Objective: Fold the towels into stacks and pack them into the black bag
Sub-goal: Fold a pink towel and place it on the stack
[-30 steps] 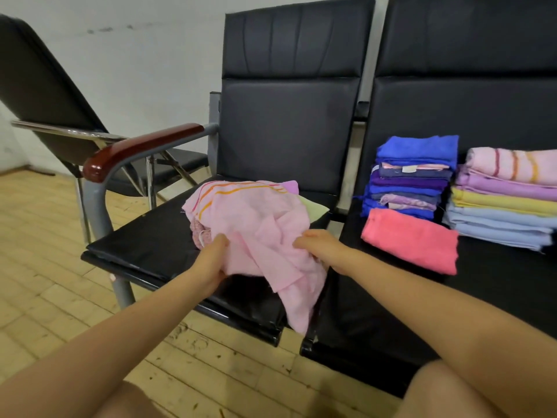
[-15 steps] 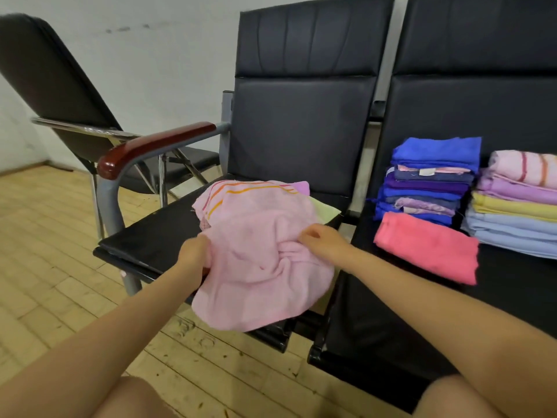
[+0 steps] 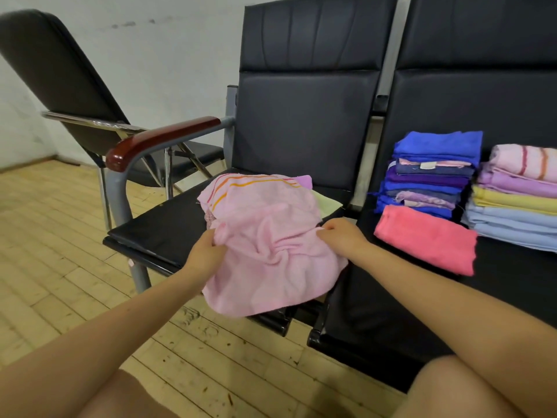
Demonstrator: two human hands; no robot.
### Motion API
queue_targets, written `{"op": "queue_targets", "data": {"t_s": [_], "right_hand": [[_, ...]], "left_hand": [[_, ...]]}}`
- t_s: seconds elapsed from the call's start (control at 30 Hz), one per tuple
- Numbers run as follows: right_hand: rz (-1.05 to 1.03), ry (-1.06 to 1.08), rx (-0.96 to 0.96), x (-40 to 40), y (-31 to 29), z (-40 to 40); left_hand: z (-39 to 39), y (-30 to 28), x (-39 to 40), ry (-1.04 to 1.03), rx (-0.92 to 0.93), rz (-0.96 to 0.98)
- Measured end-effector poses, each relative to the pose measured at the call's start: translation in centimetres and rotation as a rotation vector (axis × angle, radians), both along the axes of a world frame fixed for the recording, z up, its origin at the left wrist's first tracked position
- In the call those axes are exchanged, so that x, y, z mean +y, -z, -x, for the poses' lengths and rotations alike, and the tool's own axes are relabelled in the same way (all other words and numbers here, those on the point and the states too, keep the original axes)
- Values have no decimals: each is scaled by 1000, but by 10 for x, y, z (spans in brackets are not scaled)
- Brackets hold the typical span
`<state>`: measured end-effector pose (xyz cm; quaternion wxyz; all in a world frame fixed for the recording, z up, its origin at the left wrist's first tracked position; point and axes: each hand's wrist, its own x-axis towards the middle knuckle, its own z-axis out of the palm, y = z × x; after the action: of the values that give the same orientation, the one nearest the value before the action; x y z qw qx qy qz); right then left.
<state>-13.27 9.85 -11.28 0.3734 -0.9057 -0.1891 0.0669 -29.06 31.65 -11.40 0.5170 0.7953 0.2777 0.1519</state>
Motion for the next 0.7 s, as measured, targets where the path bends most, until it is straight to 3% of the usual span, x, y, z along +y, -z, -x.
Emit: {"op": "queue_targets", "data": {"t_s": [0.07,0.2,0.3,0.4,0.47,0.57,0.63,0.7], "right_hand": [[-143,83,45,-2,-2,1],[-438,286,249,-9,-12,-3],[-567,454,228,-23,-22,-2],[-532,494,246,-26,-17,3],[-385,382,298,-20,-9,11],[-173,274,258,-12,-5,13],[-268,247,317,-8,-4,15],[-357,259,294,-7,-1,16]], "left_hand": [[1,-3,2,-36,-36,3],[2,-5,12,-89,0,-208],[0,-3,22,-113,105,-304],[-4,3,17,-65,267,-458],[-5,8,10,-8,334,-672],[-6,11,-7,160,225,-921],[-6,11,-26,329,163,-946],[-6,13,-43,469,225,-918]]}}
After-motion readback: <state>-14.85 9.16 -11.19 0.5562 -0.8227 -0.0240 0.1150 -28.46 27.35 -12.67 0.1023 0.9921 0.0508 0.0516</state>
